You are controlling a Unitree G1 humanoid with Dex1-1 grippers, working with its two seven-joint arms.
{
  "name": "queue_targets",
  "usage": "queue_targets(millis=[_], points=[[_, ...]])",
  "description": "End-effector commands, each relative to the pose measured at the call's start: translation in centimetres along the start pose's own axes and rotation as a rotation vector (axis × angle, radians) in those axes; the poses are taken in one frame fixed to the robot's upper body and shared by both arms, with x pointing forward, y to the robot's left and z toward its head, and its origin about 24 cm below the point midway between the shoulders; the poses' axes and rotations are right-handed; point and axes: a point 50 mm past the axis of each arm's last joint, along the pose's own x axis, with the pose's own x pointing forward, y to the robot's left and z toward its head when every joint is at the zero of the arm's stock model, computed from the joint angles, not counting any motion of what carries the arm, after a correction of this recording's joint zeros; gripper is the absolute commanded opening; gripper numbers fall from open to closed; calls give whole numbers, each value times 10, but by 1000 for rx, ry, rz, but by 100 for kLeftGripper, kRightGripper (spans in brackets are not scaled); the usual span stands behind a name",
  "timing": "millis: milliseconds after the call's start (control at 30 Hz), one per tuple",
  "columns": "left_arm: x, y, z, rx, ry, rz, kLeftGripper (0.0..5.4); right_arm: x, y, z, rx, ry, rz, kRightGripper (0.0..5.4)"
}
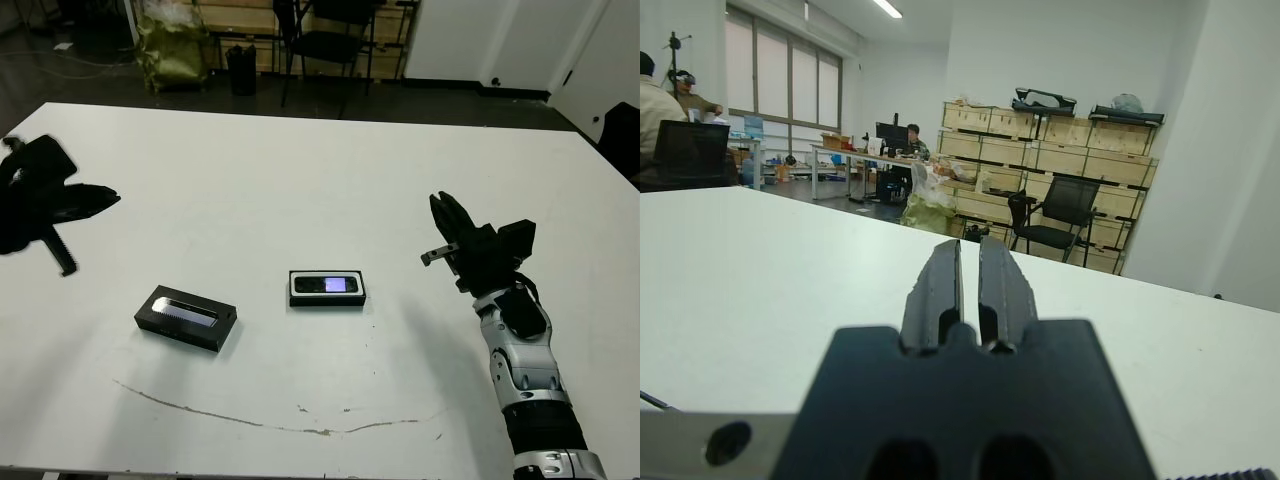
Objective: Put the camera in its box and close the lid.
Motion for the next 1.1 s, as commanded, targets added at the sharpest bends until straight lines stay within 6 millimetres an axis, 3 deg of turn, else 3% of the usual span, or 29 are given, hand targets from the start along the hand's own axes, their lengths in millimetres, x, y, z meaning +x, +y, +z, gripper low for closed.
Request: queue_targets(millis=[33, 167, 367, 500, 633, 833, 1033, 1100], points=[[3, -3, 4, 47, 59, -95, 0, -1, -7, 0, -4, -2, -15, 1], [11, -8, 4, 50, 111, -214, 0, -1, -8, -1, 7, -5, -24, 1], [26, -20, -1, -90, 188, -445, 0, -1, -11, -1, 12, 3, -30, 1], [34, -29, 2, -39, 239, -526, 0, -1, -12, -2, 15, 2, -33, 1], [34, -35, 13, 44, 246, -591, 0, -1, -13, -1, 10, 15, -34, 1], [21, -43, 46, 220, 260, -675, 0, -1, -15, -2, 19, 25, -38, 1], [49, -64, 9, 95, 314, -852, 0, 0, -14, 2, 9, 27, -40, 1], [52, -68, 8, 129, 302, -881, 0, 0, -15, 1, 12, 32, -39, 1]])
